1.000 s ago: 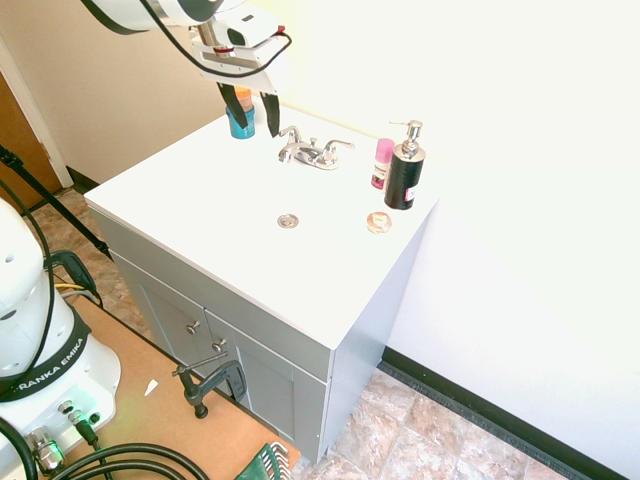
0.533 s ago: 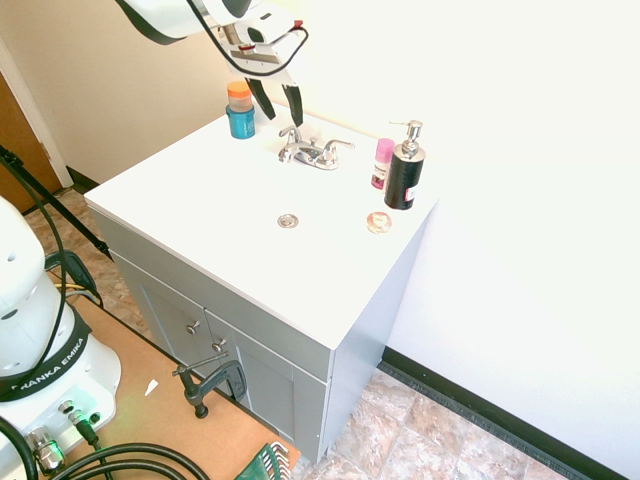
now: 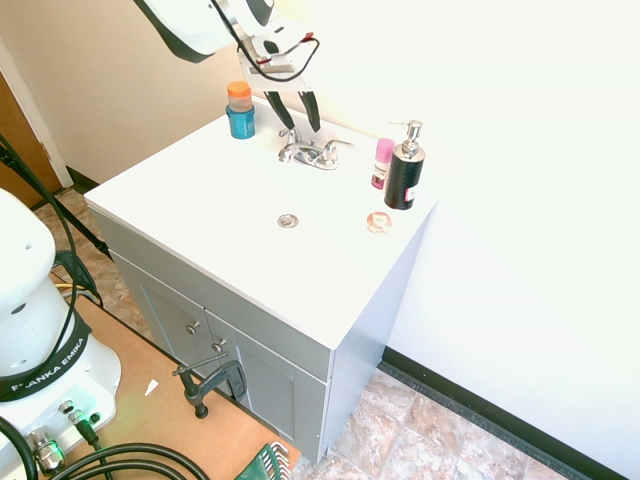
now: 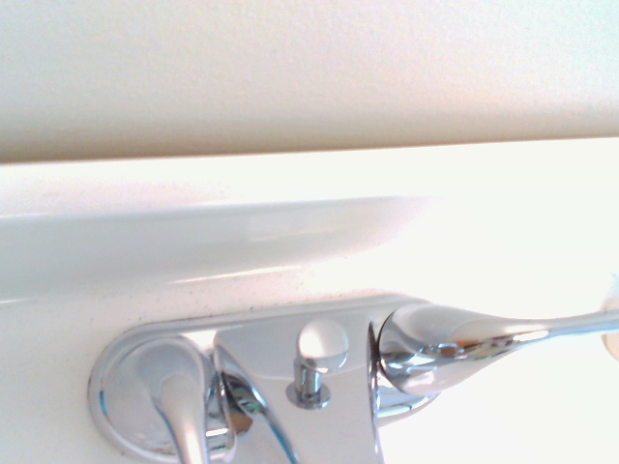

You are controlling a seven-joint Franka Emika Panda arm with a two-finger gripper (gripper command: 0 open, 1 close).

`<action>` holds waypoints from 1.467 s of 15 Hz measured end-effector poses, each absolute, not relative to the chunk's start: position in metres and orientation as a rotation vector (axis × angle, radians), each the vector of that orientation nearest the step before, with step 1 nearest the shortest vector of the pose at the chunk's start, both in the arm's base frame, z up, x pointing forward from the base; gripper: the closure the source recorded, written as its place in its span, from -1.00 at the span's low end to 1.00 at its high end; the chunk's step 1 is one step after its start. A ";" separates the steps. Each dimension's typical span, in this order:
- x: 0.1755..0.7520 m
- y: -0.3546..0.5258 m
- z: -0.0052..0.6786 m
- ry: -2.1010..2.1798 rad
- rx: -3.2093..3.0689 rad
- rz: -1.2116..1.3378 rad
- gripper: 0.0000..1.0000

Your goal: Turn off the hot water

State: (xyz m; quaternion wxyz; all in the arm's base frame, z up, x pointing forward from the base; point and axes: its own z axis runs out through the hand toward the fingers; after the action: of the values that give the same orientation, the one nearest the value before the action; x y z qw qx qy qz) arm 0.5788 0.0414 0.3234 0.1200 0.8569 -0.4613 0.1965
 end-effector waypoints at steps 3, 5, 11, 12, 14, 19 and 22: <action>0.587 0.047 0.312 -1.326 2.513 0.552 -1.00; 0.590 0.053 0.310 -1.316 2.530 0.527 -1.00; 0.590 0.074 0.304 -1.368 2.576 0.427 -1.00; 0.593 0.077 0.304 -1.377 2.579 0.426 -1.00; 0.601 0.078 0.303 -1.413 2.563 0.437 -1.00; 0.605 0.070 0.306 -1.453 2.580 0.389 -1.00; 0.582 0.052 0.314 -1.442 2.617 0.333 -1.00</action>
State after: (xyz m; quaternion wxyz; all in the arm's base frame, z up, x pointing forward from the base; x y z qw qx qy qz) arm 0.5825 0.0521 0.3136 0.0673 0.8685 -0.4784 0.1106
